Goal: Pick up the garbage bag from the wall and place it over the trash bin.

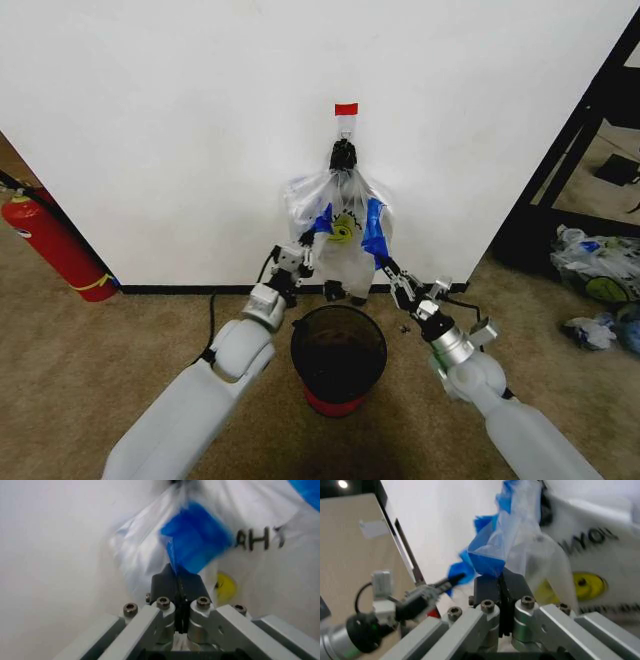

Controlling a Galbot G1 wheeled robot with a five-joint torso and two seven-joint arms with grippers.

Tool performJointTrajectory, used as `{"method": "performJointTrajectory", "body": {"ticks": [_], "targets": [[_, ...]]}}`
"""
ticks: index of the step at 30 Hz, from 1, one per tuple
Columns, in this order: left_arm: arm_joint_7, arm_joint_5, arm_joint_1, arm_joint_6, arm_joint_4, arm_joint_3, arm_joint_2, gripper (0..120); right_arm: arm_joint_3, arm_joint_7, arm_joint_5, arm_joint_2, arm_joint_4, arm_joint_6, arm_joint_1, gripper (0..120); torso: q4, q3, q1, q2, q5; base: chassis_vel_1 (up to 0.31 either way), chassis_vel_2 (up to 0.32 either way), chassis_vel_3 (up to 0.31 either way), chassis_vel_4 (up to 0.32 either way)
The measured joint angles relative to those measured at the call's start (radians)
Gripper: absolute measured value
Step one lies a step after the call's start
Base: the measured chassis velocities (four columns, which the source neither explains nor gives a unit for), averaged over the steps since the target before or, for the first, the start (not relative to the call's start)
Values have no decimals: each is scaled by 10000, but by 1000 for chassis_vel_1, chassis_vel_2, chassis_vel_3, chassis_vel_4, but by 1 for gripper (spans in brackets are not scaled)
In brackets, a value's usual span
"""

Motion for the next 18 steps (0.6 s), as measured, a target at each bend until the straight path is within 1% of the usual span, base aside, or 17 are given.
{"method": "performJointTrajectory", "body": {"ticks": [1, 3, 4, 6, 9, 14, 18], "targets": [[-28, 0, 426, -64, -155, -181, 23, 0, 28, -169, -96, -2, -108, 69, -157, 0, 8, -1, -1, 0, 5, 0, 0, 0, 0], [-42, 0, 630, -94, -219, -247, 22, 0, 55, -264, -151, 5, -167, 104, -264, 0, 11, -1, -1, 0, 4, 0, 0, 0, 0], [-62, -1, 1079, -154, -362, -351, 5, 0, 138, -500, -272, 43, -280, 197, -537, 0, 7, 0, 0, 0, 1, 0, 0, 0, 0], [-59, 7, 1581, -242, -595, -447, -25, 0, 270, -756, -381, 97, -304, 288, -898, 0, 3, -1, -1, 0, 2, 0, 0, 0, 0], [-30, 113, 2126, -334, -931, -541, -59, 0, 466, -961, -490, 127, -99, 394, -1481, 0, 2, -1, -1, 0, 3, 0, 0, 0, 0], [5, 251, 2623, -353, -1360, -672, -51, 0, 805, -1138, -627, 114, 259, 468, -2068, 0, 3, -1, -1, 1, 2, 0, 0, 0, 0], [14, 365, 2914, -475, -1537, -822, 12, 0, 962, -1221, -782, 122, 341, 610, -2298, 0, 2, 0, -1, 0, 3, 0, 0, 0, 0]]}}
